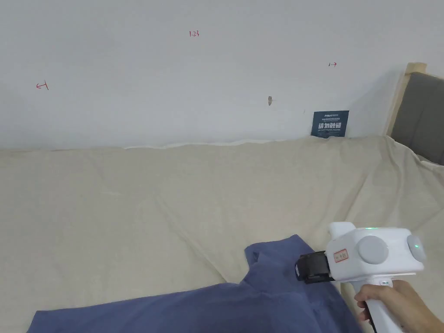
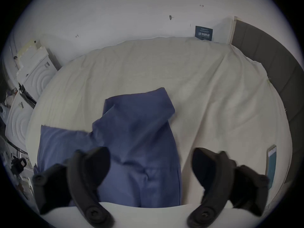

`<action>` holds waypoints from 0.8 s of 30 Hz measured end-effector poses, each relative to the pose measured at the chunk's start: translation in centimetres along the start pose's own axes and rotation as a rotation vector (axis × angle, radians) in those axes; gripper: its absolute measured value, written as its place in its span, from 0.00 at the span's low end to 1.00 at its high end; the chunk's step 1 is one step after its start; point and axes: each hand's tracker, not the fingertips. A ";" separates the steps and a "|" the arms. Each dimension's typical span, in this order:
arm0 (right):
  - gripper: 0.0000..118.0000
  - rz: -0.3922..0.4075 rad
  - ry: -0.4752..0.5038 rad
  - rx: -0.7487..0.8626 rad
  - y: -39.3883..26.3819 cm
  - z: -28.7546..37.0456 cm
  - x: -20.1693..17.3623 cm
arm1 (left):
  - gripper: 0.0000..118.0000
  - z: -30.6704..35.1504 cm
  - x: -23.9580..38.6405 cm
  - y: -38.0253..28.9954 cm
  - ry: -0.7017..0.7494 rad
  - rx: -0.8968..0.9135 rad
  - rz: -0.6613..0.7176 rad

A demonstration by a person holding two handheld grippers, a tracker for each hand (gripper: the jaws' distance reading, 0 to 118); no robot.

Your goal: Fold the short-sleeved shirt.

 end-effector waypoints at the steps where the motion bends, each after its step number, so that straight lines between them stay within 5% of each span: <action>1: 0.83 -0.011 -0.021 -0.043 0.8 -1.1 -0.2 | 0.00 -1.3 -1.8 -0.2 0.018 0.001 -0.011; 7: 0.81 0.055 -0.113 -0.142 0.1 -6.2 0.3 | 0.00 -1.3 -2.4 0.6 0.015 -0.032 0.028; 9: 0.61 0.043 -0.107 -0.188 -0.7 -7.2 0.3 | 0.00 -1.8 -2.7 0.2 0.029 -0.036 0.020; 11: 0.54 0.027 -0.126 -0.139 -1.1 -6.0 -0.6 | 0.00 -2.0 -2.9 0.2 0.035 -0.047 0.017; 13: 0.12 0.051 -0.105 -0.128 -0.5 -5.3 -1.1 | 0.00 -2.0 -2.4 0.3 0.041 -0.056 0.008; 14: 0.06 0.094 -0.132 -0.126 -0.2 -5.0 -1.4 | 0.00 -2.1 -2.3 0.3 0.044 -0.062 0.001; 20: 0.05 0.018 -0.093 -0.180 0.6 -3.1 -0.9 | 0.00 -3.2 -3.3 1.1 0.028 -0.040 -0.011; 24: 0.05 0.037 -0.084 -0.136 0.6 -0.6 -1.7 | 0.00 -4.9 -3.9 3.8 0.019 -0.037 -0.037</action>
